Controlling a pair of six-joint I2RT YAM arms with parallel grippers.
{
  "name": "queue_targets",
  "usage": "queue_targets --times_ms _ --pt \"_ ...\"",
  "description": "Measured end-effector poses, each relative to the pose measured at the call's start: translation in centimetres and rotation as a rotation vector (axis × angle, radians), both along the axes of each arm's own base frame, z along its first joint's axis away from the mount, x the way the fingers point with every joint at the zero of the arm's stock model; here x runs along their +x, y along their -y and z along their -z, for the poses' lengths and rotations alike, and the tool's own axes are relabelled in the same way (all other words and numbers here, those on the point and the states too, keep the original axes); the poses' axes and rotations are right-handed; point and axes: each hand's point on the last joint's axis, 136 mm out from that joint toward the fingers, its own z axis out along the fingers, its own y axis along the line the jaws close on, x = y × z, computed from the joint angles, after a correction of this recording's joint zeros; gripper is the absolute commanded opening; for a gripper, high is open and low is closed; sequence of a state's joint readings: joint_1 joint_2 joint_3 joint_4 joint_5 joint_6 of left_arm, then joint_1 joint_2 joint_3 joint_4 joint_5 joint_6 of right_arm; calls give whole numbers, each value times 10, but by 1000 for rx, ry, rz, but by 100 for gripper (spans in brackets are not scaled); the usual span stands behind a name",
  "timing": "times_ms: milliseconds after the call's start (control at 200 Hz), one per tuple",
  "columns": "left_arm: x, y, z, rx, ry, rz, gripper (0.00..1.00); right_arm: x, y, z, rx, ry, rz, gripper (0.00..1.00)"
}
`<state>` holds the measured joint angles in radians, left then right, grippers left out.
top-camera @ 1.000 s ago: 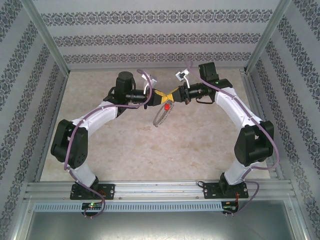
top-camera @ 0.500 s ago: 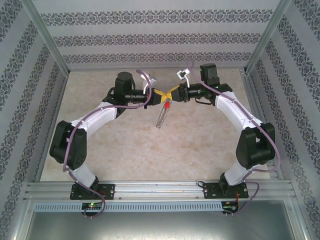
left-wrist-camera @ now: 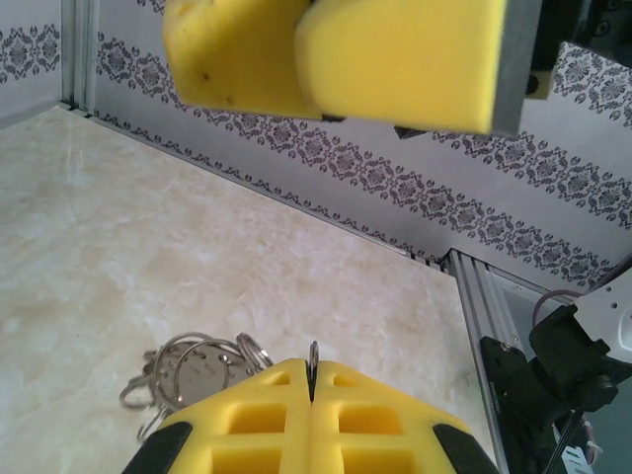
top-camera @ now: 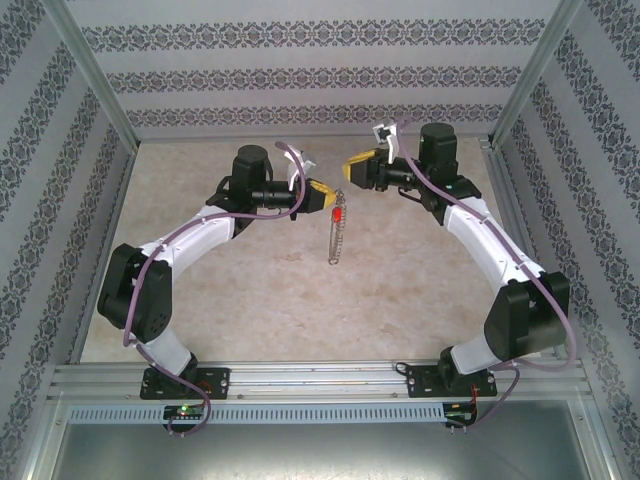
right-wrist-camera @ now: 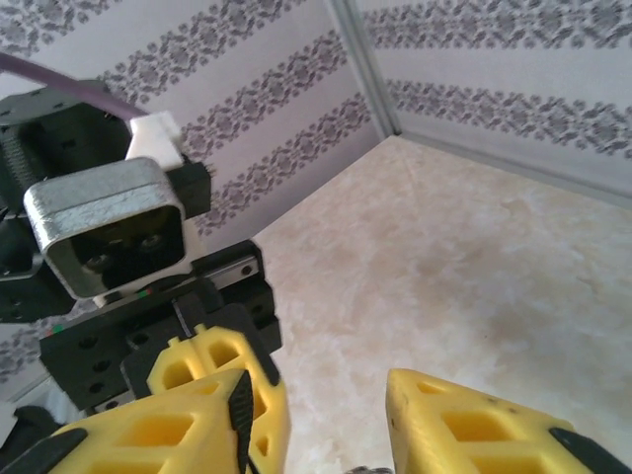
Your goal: Put the keys on the keyring
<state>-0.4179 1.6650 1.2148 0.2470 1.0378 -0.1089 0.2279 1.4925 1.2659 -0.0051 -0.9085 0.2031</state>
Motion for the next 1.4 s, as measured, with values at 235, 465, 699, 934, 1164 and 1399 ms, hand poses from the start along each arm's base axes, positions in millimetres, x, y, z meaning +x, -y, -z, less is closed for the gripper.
queue_targets --times_ms 235,465,699,934,1164,1399 --pt "1 -1 7 9 -8 -16 0 1 8 5 11 -20 54 57" --pt "3 -3 11 9 7 -38 0 3 18 9 41 -49 156 88" --pt "6 -5 6 4 38 -69 0 12 34 23 29 -67 290 98" --pt "5 -6 -1 -4 64 -71 0 16 53 35 -6 -59 425 98" --pt "2 -7 -9 -11 88 -70 0 7 47 71 -28 -99 413 94" --pt "-2 -8 -8 -15 92 -65 0 -10 42 109 -42 -156 388 83"
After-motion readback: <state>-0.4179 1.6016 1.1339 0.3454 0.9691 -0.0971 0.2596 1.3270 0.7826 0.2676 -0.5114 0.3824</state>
